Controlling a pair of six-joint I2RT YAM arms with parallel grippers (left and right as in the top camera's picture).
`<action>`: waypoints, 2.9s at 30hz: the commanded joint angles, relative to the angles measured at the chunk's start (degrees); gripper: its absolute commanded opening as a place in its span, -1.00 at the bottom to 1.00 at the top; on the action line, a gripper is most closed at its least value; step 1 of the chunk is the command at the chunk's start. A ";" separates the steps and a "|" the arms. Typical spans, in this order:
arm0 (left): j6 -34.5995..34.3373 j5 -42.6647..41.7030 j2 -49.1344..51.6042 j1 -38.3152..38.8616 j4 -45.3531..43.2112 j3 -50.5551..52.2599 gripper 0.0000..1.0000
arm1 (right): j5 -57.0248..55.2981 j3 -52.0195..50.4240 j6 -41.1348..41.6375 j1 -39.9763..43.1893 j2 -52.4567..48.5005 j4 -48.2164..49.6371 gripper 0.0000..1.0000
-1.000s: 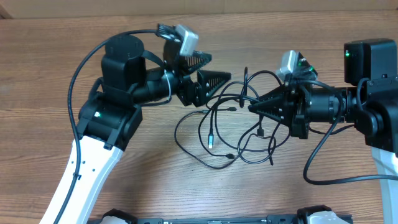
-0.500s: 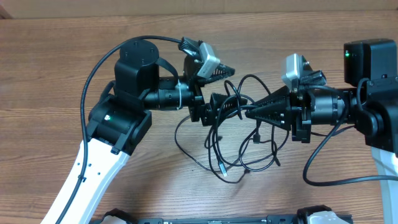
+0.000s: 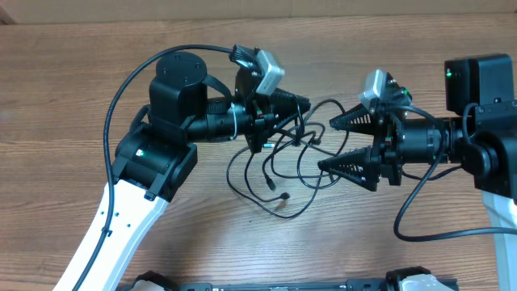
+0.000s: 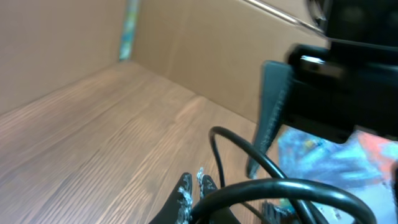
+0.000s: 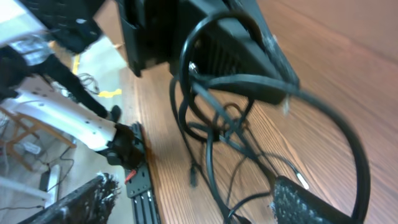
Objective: Untangle cables
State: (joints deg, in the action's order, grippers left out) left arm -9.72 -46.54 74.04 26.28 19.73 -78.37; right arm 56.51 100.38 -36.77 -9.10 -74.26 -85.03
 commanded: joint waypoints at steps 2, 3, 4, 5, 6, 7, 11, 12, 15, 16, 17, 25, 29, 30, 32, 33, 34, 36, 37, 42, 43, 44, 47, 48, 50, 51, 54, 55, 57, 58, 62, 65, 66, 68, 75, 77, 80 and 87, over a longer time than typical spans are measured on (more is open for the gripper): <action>-10.36 15.32 -0.15 0.33 3.80 -0.52 -0.92 | -5.03 0.94 7.39 -0.20 0.68 1.03 0.70; -15.41 19.47 -0.15 0.33 5.86 -0.55 -0.92 | -5.03 0.94 11.37 -0.22 0.68 2.43 0.70; -18.18 20.22 -0.15 0.33 6.32 -0.55 -0.92 | -5.03 0.94 14.14 -0.22 0.68 3.48 0.69; -20.39 20.15 -0.15 0.42 6.40 -0.52 -0.92 | -4.98 0.94 16.24 -0.22 0.68 4.28 0.66; -21.33 20.11 -0.15 0.59 6.38 -0.55 -0.92 | -3.34 0.94 16.92 -0.22 0.68 5.31 0.62; -20.46 20.11 -0.15 1.31 6.38 -0.52 -0.92 | -0.13 0.94 16.90 -0.22 0.68 6.64 0.62; -20.98 20.50 -0.15 4.13 5.27 -0.52 -0.92 | 5.51 0.94 16.87 -0.22 0.68 10.21 0.54; -22.25 21.05 -0.15 4.31 5.03 -0.52 -0.92 | 5.51 0.94 16.90 -0.22 0.66 10.19 0.48; -31.41 22.32 -0.15 5.03 4.15 -0.52 -0.91 | 3.48 0.94 16.90 -0.26 0.61 9.97 0.30; -32.09 22.32 -0.15 5.20 4.00 -0.52 -0.91 | 2.84 0.94 16.92 -0.26 0.61 9.94 0.26; -32.37 22.34 -0.15 5.31 3.85 -0.52 -0.92 | 2.45 0.94 16.90 -0.26 0.61 9.97 0.26; -34.62 25.49 0.22 8.48 2.82 -0.55 -0.92 | 5.35 0.94 17.25 -0.28 0.52 11.67 0.15; -37.99 23.28 0.22 10.14 -0.15 -0.55 -0.92 | -0.85 0.92 17.29 -0.26 0.17 10.25 0.05; -38.25 22.45 0.22 10.19 -0.76 -0.55 -0.91 | -1.18 0.90 17.29 -0.26 0.17 10.16 0.04; -39.47 21.51 0.22 10.16 -0.92 -0.52 -0.91 | -1.86 0.90 17.29 -0.26 0.17 10.19 -0.04; -39.67 21.16 0.22 10.19 -0.94 -0.52 -0.91 | -1.90 0.90 17.27 -0.26 0.17 10.19 -0.09; -40.06 20.98 0.22 10.19 -0.96 -0.52 -0.92 | -1.88 0.90 17.27 -0.26 0.17 10.16 -0.16; -41.51 20.96 0.22 10.19 -0.94 -0.55 -0.91 | -1.86 0.90 17.27 -0.28 0.17 10.08 -0.30; -42.93 20.72 0.22 10.19 -0.96 -0.52 -0.91 | -1.90 0.90 17.25 -0.28 0.13 9.94 -0.39; -44.35 17.97 0.22 10.19 -1.77 -0.55 -0.92 | -2.75 0.90 17.27 -0.28 0.13 9.94 -0.48; -44.59 17.97 0.22 10.21 -1.90 -0.55 -0.92 | -2.75 0.90 17.29 -0.26 0.13 9.94 -0.54; -44.96 17.99 0.22 10.34 -2.05 -0.52 -0.92 | -2.75 0.90 17.29 -0.26 0.13 9.97 -0.66; -45.20 18.51 0.22 11.30 -2.54 -0.52 -0.92 | -2.75 0.90 17.29 -0.26 0.13 9.94 -0.92; -45.18 18.86 0.22 11.50 -2.56 -0.55 -0.91 | -2.75 0.90 17.29 -0.26 0.13 9.94 -0.92; -45.16 20.98 0.22 11.63 -2.34 -0.52 -0.92 | -2.78 0.90 17.29 -0.28 0.13 9.70 -0.92; -45.18 21.99 0.22 11.54 -2.10 -0.52 -0.92 | -2.73 0.90 17.27 -0.28 0.15 9.51 -0.92; -45.16 25.09 0.22 11.52 -1.99 -0.52 -0.92 | -1.99 0.90 14.62 -0.28 0.15 8.02 -0.92; -45.16 26.73 0.22 11.52 -1.86 -0.55 -0.92 | -0.61 0.90 11.69 -0.28 0.15 6.78 -0.92; -45.16 29.29 0.22 11.50 -1.51 -0.55 -0.92 | 3.19 0.90 4.59 -0.28 0.15 3.39 -0.92; -45.18 31.04 0.22 11.50 -1.38 -0.55 -0.92 | 5.20 0.90 0.02 -0.28 0.15 0.98 -0.92; -45.33 34.86 0.22 11.50 -1.62 -0.55 -0.92 | 6.62 0.90 -13.81 -0.28 0.15 -8.37 -0.92; -47.76 36.92 0.22 10.27 -1.90 -0.52 -0.91 | 6.34 0.68 -18.82 -0.46 0.33 -12.02 -0.92; -47.80 36.85 0.22 9.88 -2.01 -0.55 -0.92 | 6.25 0.68 -18.86 -0.66 0.35 -12.02 -0.92; -47.80 36.89 0.22 8.31 -2.03 -0.55 -0.92 | 5.35 0.63 -18.93 -1.29 0.35 -12.02 -0.92; -50.31 35.10 0.22 1.42 -2.01 -0.55 -0.92 | 0.13 0.55 -17.00 -2.10 0.31 -12.02 -0.92; -51.71 32.52 0.22 -0.92 -2.03 -0.55 -0.92 | -0.83 0.50 -16.55 -2.10 0.31 -12.02 -0.92; -52.09 30.62 0.22 -3.30 -2.03 -0.55 -0.91 | -3.21 0.50 -15.72 -2.10 0.31 -12.00 -0.92; -43.80 22.38 0.22 -4.48 -2.23 -0.55 -0.92 | -9.40 0.50 -5.20 -2.08 0.24 -6.60 -0.59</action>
State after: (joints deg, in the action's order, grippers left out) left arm -59.90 -18.31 74.28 22.02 18.17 -78.37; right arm 51.13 100.38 -48.86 -10.96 -74.67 -94.06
